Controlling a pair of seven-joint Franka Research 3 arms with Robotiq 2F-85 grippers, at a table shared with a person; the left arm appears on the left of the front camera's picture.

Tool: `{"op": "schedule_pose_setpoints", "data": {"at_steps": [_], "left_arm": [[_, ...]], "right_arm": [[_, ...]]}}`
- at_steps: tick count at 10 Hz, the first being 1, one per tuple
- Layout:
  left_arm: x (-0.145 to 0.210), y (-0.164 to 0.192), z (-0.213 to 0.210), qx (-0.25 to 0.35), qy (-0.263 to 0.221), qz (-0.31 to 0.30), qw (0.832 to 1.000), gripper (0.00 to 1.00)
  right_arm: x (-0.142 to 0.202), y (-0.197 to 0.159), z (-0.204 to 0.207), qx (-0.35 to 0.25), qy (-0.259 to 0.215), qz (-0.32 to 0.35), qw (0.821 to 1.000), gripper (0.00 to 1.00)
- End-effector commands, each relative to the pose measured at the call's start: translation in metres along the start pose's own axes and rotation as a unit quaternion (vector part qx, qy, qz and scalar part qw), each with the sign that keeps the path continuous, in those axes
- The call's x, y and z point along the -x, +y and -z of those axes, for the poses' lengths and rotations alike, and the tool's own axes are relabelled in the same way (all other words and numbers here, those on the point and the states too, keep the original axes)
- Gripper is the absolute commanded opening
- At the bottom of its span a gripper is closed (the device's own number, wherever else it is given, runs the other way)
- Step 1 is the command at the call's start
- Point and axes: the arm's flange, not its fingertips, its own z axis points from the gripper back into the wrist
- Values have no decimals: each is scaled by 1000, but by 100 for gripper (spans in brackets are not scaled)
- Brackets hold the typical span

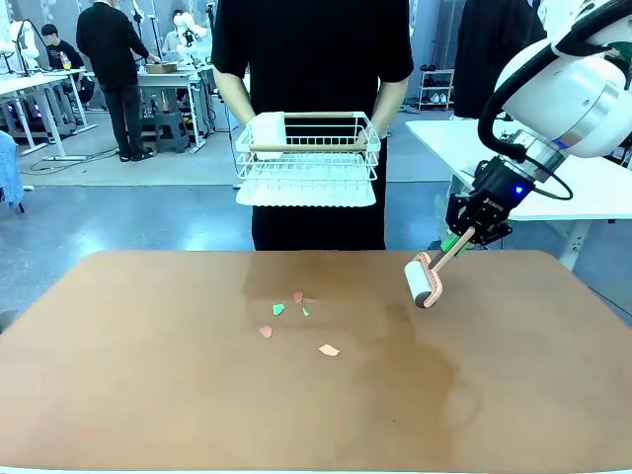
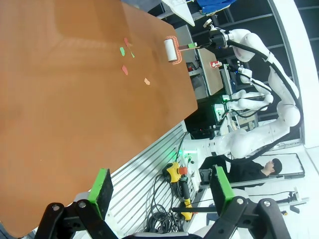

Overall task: Clean the table.
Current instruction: Clean the table with the Lint Roller when the human lifts the Dish drying rack.

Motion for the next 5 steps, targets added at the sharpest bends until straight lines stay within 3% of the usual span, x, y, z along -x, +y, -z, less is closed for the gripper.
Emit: {"op": "schedule_pose_setpoints", "data": {"at_steps": [1, 5], "left_arm": [[3, -1, -1, 9, -6, 14, 1000, 100], [3, -1, -1, 9, -6, 14, 1000, 100]], "right_arm": [[4, 2, 10, 11, 9, 3, 1000, 21], [9, -3, 28, 14, 2, 33, 999, 21]]}}
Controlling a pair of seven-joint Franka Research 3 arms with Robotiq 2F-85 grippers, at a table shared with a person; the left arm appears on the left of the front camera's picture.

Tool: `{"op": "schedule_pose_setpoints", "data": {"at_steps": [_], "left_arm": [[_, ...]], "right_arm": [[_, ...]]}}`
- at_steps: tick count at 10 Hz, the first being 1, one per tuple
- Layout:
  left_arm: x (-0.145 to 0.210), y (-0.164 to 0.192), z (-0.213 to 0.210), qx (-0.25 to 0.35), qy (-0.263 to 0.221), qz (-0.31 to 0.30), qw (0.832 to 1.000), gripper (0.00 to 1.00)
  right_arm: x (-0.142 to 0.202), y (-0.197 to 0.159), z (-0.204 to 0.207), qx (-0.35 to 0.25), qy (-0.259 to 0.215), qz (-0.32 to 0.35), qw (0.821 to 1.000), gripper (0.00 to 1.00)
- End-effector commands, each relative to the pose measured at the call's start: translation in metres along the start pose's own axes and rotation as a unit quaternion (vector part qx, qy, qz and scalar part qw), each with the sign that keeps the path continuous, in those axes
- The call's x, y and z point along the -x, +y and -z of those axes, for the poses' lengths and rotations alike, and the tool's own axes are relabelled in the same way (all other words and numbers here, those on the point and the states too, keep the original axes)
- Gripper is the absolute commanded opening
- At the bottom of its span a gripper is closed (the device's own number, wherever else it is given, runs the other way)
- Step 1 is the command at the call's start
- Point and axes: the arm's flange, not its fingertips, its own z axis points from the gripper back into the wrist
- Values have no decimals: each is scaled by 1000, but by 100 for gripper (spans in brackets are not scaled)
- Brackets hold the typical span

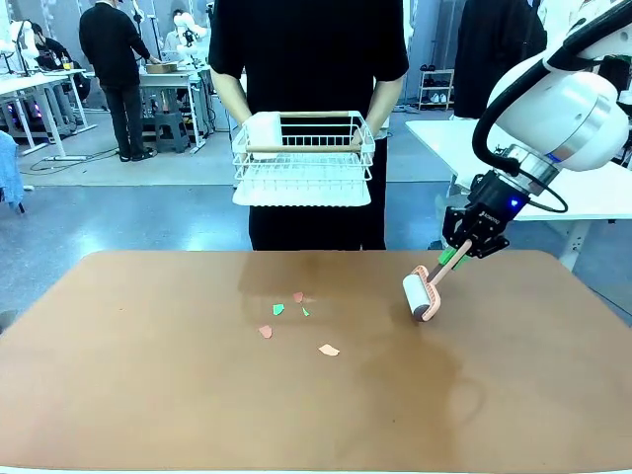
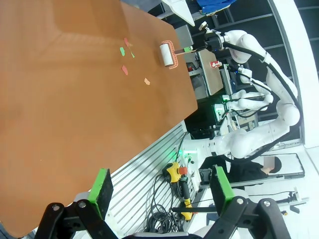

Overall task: Clean the table.
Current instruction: Clean the table with the Lint Roller when the human lifts the Dish drying rack.

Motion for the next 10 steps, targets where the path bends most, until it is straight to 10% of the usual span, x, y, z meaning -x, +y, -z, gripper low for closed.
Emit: {"op": "schedule_pose_setpoints", "data": {"at_steps": [1, 10], "left_arm": [[3, -1, -1, 9, -6, 14, 1000, 100], [3, -1, -1, 9, -6, 14, 1000, 100]], "right_arm": [[-1, 1, 5, -2, -17, 28, 999, 21], [6, 8, 52, -34, -29, 69, 997, 21]]}}
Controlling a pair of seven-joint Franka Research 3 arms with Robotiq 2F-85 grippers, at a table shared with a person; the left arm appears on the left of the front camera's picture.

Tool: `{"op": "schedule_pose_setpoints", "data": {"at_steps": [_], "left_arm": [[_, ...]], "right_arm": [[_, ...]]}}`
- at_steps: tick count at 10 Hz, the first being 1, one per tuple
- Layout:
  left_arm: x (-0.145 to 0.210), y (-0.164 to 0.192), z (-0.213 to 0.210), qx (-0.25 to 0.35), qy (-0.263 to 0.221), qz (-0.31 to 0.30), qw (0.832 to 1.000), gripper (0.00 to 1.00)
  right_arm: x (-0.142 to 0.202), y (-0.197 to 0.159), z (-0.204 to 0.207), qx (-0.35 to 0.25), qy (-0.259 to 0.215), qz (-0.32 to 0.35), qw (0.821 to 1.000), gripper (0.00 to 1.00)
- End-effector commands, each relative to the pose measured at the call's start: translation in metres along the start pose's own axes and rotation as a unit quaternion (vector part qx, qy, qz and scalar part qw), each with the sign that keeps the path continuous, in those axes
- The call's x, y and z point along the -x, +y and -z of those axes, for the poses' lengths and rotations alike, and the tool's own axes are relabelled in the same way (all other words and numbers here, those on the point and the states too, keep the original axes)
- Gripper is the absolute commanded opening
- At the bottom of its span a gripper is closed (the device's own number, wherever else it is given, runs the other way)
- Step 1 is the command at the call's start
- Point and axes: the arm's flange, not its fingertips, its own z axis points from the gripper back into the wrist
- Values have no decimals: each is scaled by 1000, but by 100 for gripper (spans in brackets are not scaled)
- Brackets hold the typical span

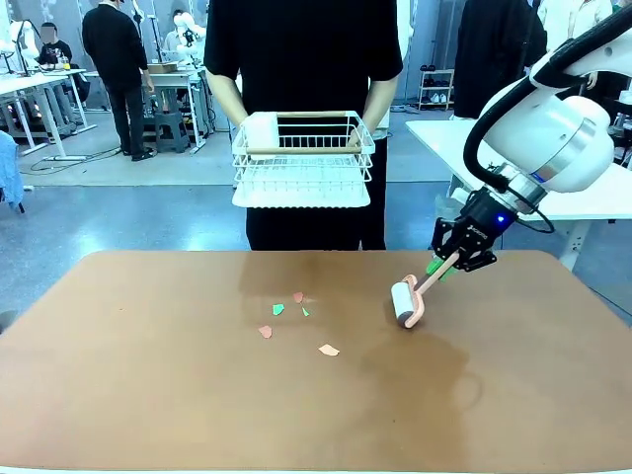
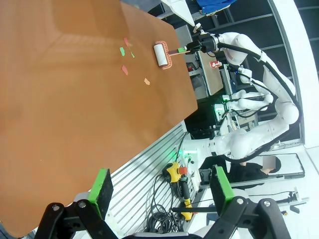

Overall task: Clean the table.
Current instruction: Clean the table with the Lint Roller when the human lifts the Dish drying rack.

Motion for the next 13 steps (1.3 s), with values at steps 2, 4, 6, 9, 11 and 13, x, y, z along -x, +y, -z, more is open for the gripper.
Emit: {"op": "schedule_pose_setpoints", "data": {"at_steps": [2, 4, 6, 9, 11, 13], "left_arm": [[3, -1, -1, 9, -6, 14, 1000, 100], [3, -1, -1, 9, -6, 14, 1000, 100], [3, -1, -1, 9, -6, 14, 1000, 100], [3, -1, -1, 9, -6, 14, 1000, 100], [3, -1, -1, 9, -6, 14, 1000, 100], [3, -1, -1, 9, -6, 14, 1000, 100]], "right_arm": [[12, 27, 42, -14, -21, 22, 999, 21], [15, 45, 64, -19, -18, 25, 999, 21], [19, 59, 78, -22, -27, 26, 999, 21], [25, 83, 110, -12, 9, -1, 1000, 21], [20, 99, 126, -17, 30, -17, 999, 21], [15, 120, 142, -14, 49, -46, 998, 21]]}}
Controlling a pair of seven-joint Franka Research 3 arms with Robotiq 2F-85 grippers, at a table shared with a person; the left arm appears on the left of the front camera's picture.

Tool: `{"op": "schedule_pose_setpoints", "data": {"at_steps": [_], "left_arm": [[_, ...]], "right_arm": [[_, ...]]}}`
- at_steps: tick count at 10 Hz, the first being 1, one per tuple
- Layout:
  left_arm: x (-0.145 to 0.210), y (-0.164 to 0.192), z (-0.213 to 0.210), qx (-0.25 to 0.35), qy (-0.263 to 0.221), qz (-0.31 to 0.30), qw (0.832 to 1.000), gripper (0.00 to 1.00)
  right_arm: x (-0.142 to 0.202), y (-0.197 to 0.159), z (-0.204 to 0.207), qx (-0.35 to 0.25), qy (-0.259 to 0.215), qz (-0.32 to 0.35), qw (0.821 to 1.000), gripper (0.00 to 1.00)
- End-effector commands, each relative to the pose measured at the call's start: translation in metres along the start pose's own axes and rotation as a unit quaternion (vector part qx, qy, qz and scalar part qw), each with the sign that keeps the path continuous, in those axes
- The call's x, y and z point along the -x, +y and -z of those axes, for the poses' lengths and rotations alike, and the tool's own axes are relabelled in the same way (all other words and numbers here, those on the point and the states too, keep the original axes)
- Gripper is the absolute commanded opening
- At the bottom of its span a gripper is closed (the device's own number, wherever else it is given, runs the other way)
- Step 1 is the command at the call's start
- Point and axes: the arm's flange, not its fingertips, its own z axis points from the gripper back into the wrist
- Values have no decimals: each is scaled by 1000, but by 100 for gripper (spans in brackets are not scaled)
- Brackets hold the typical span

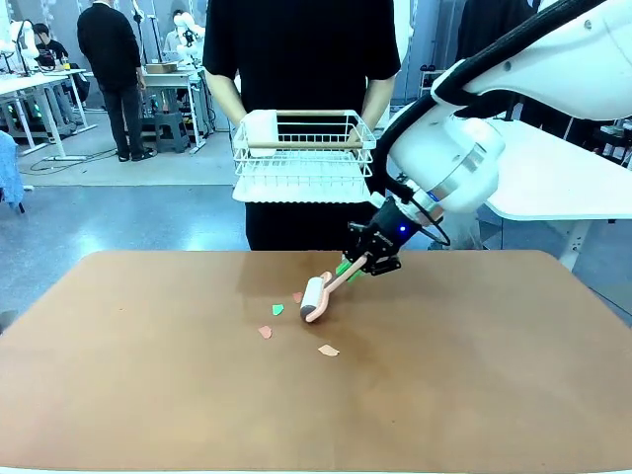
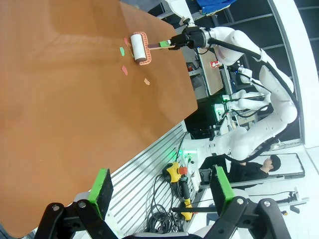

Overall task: Clean the table.
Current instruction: Clean the table with the Lint Roller when the human lifts the Dish drying rack.

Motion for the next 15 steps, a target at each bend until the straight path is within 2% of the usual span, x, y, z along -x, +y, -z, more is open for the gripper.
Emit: {"op": "schedule_pose_setpoints", "data": {"at_steps": [1, 7, 10, 15], "left_arm": [[3, -1, -2, 9, -6, 14, 1000, 100], [3, -1, -2, 9, -6, 14, 1000, 100], [3, -1, -2, 9, -6, 14, 1000, 100], [3, -1, -2, 9, -6, 14, 1000, 100]], "right_arm": [[8, 6, 53, 42, 72, -23, 996, 21], [9, 66, 113, 75, 125, -61, 988, 21], [8, 91, 126, 69, 137, -70, 986, 21], [5, 87, 120, 75, 144, -58, 985, 21]]}}
